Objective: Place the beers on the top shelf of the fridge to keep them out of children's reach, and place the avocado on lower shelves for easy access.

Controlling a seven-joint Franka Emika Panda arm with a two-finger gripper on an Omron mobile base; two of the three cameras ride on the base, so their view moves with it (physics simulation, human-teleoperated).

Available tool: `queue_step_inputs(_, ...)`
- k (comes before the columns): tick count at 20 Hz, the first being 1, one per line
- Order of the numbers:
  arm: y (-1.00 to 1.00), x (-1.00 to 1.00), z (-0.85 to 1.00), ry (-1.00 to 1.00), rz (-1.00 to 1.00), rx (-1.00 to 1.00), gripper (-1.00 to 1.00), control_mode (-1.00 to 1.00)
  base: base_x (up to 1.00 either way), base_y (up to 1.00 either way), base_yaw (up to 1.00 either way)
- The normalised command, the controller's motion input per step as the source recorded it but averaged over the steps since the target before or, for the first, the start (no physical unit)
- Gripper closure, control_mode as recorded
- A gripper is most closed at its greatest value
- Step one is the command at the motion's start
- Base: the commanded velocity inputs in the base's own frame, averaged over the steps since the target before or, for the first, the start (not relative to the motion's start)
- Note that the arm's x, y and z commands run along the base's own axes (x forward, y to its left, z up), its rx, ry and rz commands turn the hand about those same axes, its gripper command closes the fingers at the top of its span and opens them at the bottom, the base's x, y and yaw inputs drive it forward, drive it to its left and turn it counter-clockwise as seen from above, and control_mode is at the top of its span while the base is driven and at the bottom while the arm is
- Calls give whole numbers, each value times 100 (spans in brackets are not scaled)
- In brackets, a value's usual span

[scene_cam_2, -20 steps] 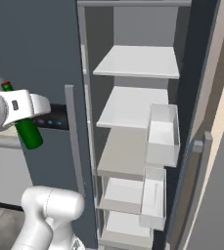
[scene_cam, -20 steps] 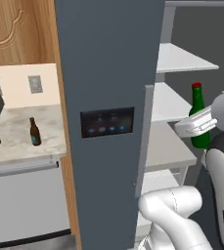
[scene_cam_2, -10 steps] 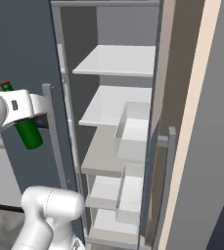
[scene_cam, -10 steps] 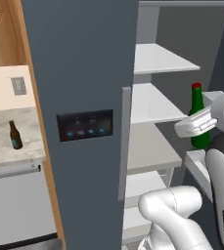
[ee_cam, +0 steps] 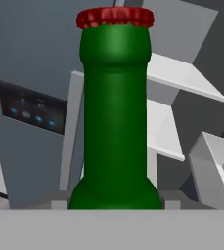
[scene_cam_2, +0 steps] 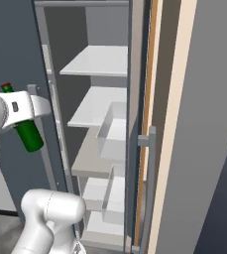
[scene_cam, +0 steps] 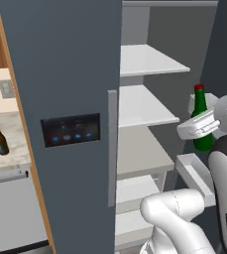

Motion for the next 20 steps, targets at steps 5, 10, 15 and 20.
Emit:
queue_step_inputs(5, 0, 0, 0, 0, 0, 0, 100, 100, 12, -1, -4)
queue_step_inputs(10, -3, 17, 6, -15, -4, 1, 100, -100, 0, 0, 0)
queue_step_inputs(15, -1, 18, 27, -24, -3, 5, 100, -100, 0, 0, 0)
queue_step_inputs(20, -2, 31, 32, -20, -3, 8, 100, -100, 0, 0, 0)
